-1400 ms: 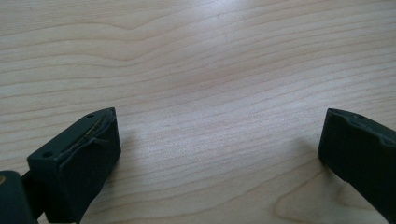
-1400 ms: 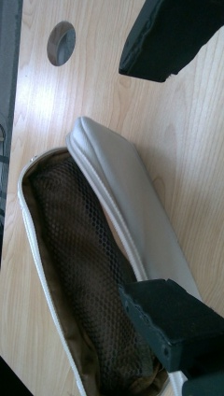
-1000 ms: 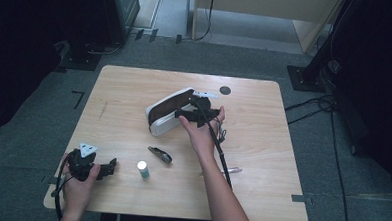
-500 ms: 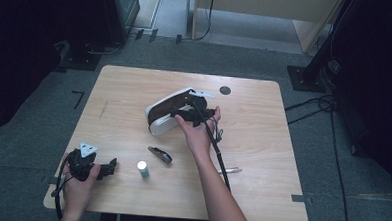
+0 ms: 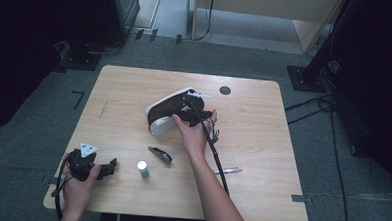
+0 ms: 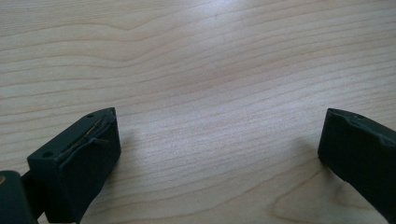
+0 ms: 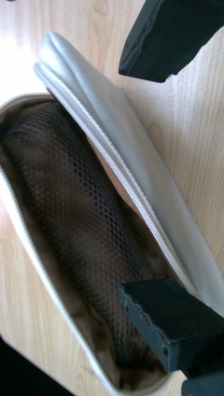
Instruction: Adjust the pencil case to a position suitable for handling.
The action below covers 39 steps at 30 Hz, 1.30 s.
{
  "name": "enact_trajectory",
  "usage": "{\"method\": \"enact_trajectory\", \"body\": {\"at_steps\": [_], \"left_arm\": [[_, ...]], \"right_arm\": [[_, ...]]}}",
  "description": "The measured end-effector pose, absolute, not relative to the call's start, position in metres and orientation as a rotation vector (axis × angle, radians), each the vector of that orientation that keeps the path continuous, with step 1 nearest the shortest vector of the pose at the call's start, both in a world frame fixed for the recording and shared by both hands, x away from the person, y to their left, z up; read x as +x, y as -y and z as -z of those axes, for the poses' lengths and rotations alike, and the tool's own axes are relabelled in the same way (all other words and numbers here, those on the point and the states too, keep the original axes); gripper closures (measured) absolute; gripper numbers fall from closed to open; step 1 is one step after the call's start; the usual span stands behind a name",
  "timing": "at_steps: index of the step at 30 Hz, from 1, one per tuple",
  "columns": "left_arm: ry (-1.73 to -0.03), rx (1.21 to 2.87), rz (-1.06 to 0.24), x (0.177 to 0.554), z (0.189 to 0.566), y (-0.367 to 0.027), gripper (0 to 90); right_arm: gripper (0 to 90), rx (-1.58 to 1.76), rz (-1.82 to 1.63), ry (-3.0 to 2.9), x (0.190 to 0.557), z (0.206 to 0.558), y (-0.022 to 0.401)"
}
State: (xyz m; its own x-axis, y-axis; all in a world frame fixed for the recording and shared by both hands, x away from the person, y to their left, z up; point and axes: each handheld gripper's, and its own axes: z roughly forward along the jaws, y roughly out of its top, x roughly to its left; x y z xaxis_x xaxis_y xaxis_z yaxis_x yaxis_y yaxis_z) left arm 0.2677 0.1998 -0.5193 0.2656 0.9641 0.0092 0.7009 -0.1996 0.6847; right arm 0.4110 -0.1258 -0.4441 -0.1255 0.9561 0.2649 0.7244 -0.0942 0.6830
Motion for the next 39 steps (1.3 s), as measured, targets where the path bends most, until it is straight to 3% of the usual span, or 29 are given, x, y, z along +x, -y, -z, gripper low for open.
{"method": "enact_trajectory", "body": {"at_steps": [5,11,16,29,39], "left_arm": [[-1.499,1.975,-0.604,0.268,0.519,-0.2,0.0],[-1.499,1.975,-0.604,0.268,0.519,-0.2,0.0],[-1.499,1.976,-0.604,0.268,0.519,-0.2,0.0],[-1.491,1.981,-0.602,0.268,0.519,-0.2,0.0],[-1.49,1.982,-0.601,0.268,0.519,-0.2,0.0]], "right_arm": [[2.9,1.899,-1.065,-1.868,0.413,0.447,0.125],[17.2,1.917,-1.072,-1.84,0.413,0.448,0.124],[31.1,1.928,-1.078,-1.823,0.415,0.448,0.127],[80.4,1.723,-1.053,-1.931,0.419,0.44,0.158],[85.4,1.51,-0.975,-2.148,0.415,0.434,0.173]]}}
